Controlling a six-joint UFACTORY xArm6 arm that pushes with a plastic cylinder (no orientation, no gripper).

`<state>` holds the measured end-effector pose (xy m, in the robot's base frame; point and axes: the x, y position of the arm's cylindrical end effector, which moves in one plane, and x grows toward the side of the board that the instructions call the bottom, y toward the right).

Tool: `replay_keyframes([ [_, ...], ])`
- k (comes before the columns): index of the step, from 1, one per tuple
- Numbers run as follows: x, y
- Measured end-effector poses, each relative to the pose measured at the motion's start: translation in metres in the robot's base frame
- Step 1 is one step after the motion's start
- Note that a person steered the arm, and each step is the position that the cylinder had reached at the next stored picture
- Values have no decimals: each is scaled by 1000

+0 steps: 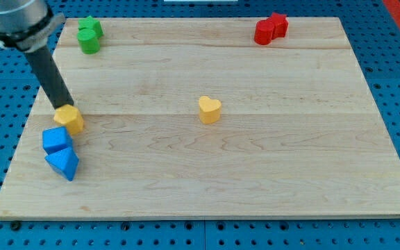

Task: Touch the top of yellow heart

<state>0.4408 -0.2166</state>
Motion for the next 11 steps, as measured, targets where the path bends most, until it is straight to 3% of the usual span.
replay_keyframes([
  [3,11,42],
  [5,-17,99],
  [8,-23,136],
  [9,-44,167],
  [11,-40,235],
])
